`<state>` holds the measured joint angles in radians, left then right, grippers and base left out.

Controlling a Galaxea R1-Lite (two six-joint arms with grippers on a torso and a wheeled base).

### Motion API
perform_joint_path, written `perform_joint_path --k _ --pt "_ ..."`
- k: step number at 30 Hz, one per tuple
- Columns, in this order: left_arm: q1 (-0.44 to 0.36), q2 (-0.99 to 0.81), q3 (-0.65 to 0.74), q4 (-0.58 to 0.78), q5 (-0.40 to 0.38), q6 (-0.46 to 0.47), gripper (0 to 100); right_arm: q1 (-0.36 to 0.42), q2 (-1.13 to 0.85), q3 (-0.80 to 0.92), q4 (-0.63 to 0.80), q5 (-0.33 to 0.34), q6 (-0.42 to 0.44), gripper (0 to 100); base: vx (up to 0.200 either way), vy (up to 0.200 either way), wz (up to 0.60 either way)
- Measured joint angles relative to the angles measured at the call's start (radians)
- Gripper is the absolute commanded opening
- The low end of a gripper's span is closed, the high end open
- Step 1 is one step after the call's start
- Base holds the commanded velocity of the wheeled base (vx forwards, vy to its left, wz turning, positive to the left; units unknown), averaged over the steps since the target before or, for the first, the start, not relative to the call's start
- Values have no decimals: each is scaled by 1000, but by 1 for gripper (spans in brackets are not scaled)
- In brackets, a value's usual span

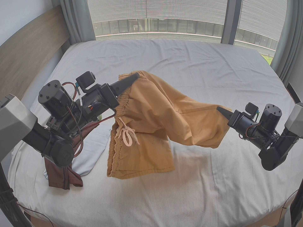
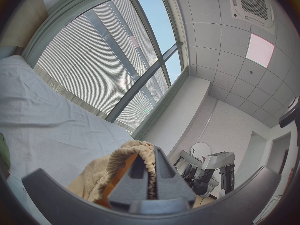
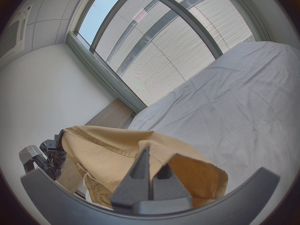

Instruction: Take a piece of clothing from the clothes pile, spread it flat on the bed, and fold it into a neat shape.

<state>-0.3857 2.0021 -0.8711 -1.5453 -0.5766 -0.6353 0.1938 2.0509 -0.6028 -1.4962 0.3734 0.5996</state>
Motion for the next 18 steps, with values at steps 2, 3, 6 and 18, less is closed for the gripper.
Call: perform_joint_path --k 2,3,6,18 --pt "7 -3 13 0 1 8 0 -4 -3 1 -1 8 0 0 0 0 0" --pt "14 -4 18 0 1 10 0 -10 -6 1 -5 21 0 0 0 0 0" --pt "30 -6 23 0 1 9 0 -22 -14 5 -21 43 3 0 0 0 0" --pt "73 4 41 -1 0 13 0 -89 -98 36 -29 124 51 0 0 0 0"
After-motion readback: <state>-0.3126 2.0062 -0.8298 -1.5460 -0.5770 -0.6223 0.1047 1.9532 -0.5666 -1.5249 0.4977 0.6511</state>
